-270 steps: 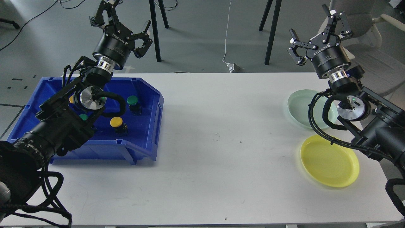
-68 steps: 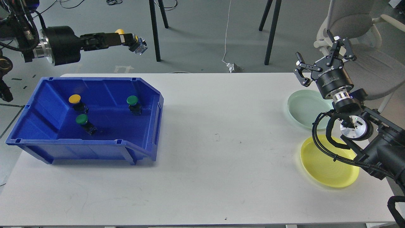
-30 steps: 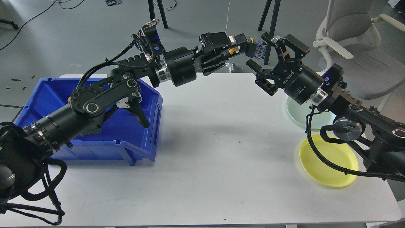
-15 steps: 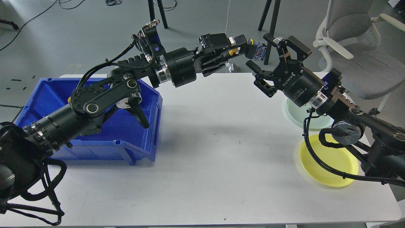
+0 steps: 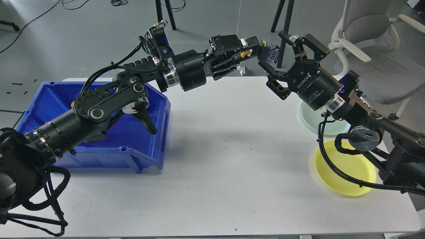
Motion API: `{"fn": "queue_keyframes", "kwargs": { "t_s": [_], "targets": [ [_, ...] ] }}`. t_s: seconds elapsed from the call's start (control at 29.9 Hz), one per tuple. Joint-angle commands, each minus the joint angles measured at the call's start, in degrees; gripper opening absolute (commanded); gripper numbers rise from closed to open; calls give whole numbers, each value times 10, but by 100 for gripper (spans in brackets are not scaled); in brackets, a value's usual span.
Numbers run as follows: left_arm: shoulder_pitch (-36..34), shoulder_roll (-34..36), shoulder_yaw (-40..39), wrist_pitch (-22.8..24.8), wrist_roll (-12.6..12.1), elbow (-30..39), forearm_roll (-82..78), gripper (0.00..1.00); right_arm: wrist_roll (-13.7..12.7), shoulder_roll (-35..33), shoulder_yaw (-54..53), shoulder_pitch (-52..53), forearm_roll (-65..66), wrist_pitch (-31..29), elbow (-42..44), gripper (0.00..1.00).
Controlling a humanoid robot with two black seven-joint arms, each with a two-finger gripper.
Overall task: Pass button and place on color plate
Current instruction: 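Close the right gripper on the yellow button held by the left gripper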
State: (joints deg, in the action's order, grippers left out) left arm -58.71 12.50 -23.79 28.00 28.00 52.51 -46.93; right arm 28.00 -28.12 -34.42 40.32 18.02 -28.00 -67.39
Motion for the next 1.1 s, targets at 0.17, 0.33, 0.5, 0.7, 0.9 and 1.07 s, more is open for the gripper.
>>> {"fn": "queue_keyframes", "kwargs": {
  "t_s": [0.17,0.33,0.5,0.7,0.9,1.07],
  "targets": [
    [0,0,-1,0,0,0,1,31,0,-2,3,-1,1,0,-9,76],
    [-1,0,0,0,0,0,1,31,0,-2,2,-1,1,0,-12,71],
    [-1,0,0,0,0,0,2,31,0,-2,2,-2,1,0,-13,62],
    [-1,0,-4,0,0,0,3,31,0,-2,1,-2,1,0,-13,38],
    [-1,-1,-4,0,0,0,3,31,0,-1,-2,-2,1,0,-13,28],
    [0,-1,-4,0,0,0,2,31,0,-1,-3,-2,1,0,-13,25]
  ]
}}
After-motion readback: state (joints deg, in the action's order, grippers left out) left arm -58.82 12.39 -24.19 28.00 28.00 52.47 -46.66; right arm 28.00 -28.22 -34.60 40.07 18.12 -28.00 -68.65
